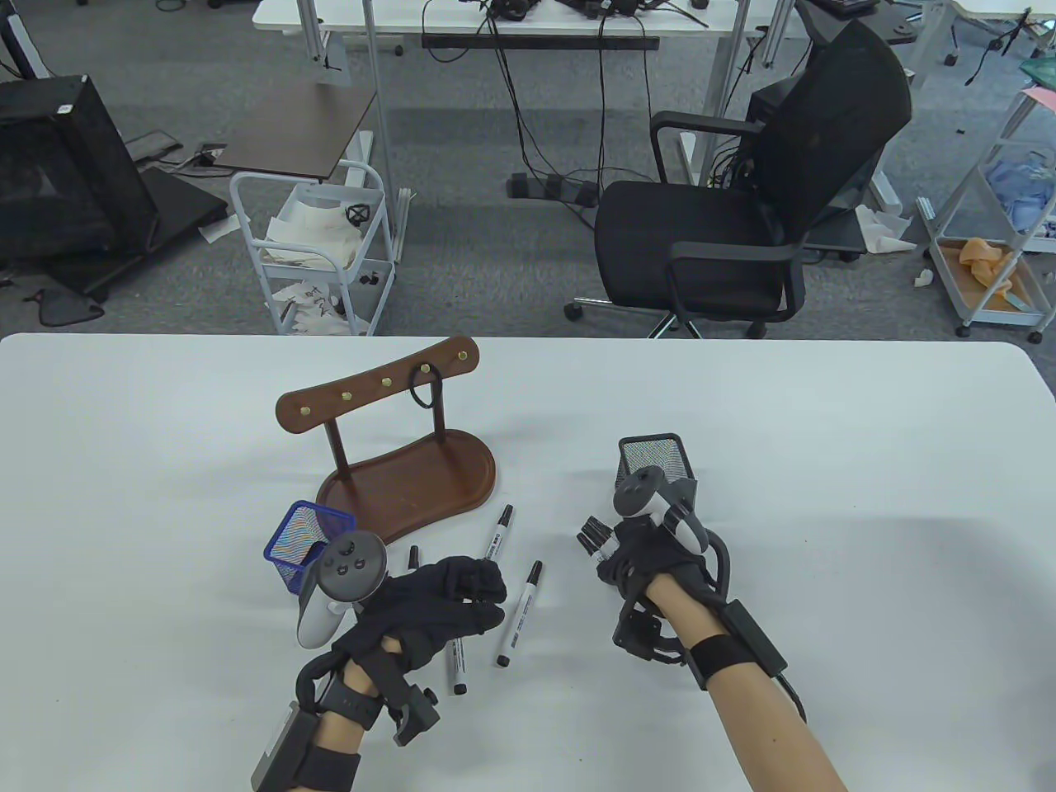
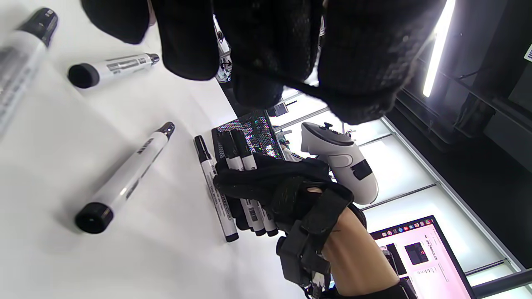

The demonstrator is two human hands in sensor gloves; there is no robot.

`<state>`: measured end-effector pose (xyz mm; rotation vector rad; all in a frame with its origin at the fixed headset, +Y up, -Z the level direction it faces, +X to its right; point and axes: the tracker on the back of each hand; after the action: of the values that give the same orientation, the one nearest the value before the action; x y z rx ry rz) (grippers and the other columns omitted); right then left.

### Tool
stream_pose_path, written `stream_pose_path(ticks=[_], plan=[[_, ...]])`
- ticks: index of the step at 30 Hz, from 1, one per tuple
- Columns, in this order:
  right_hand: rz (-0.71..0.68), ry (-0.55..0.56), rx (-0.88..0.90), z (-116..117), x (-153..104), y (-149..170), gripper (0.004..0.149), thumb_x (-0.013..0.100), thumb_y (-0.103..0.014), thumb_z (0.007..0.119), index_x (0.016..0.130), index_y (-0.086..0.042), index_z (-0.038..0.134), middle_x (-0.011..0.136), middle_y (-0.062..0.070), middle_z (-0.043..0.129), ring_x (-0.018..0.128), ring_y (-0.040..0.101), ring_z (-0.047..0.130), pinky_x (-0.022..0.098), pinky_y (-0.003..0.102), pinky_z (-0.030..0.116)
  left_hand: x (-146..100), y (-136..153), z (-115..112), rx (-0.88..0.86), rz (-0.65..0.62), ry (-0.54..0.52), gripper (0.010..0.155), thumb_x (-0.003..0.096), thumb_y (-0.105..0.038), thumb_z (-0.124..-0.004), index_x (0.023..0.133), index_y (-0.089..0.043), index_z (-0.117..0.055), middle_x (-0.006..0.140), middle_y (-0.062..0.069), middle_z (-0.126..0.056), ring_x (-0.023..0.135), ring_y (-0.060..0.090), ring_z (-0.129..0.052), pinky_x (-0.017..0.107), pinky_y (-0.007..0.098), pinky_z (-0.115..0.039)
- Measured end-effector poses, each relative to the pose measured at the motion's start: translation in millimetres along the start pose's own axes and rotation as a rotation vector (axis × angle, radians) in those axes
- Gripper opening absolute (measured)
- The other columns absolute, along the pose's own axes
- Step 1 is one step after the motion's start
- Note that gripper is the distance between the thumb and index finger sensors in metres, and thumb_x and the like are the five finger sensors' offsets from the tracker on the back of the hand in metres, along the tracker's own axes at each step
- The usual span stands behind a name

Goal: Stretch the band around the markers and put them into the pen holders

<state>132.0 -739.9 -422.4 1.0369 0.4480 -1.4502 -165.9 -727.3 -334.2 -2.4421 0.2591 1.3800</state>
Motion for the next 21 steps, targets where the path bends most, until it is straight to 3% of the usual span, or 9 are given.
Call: stream_pose_path(ticks=[12, 21], plan=[[0.031, 0.045, -0.063, 8, -1, -7, 0.06, 0.052, -0.036, 0.087, 0.102, -0.023, 0.056, 0.092, 0.005, 0.071, 0.078, 0.027, 0.079, 0.067, 0.055, 0.069, 0, 0, 0, 0.0, 0.004, -0.003, 0.063, 0.0497, -0.041, -0.093, 0.101, -0.012, -0.07, 0.1, 0.01, -0.089, 0.101, 0.046, -0.072, 0.073, 0.07, -0.055], [0.027, 0.065, -0.09, 11, -2, -10, 0.05, 0.053, -0.034, 0.086, 0.095, -0.019, 0.063, 0.091, 0.005, 0.072, 0.077, 0.029, 0.078, 0.068, 0.056, 0.067, 0, 1, 0, -0.001, 0.007, -0.002, 0.063, 0.0496, -0.041, -0.093, 0.101, -0.013, -0.069, 0.1, 0.01, -0.089, 0.101, 0.046, -0.072, 0.073, 0.07, -0.055]])
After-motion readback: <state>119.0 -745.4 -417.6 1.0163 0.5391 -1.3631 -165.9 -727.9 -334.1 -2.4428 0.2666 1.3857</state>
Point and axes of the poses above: the tracker on the back of each hand, its own y axis roughly to the little-finger side, its own x axis roughly from the wrist to the fingertips, z = x × y
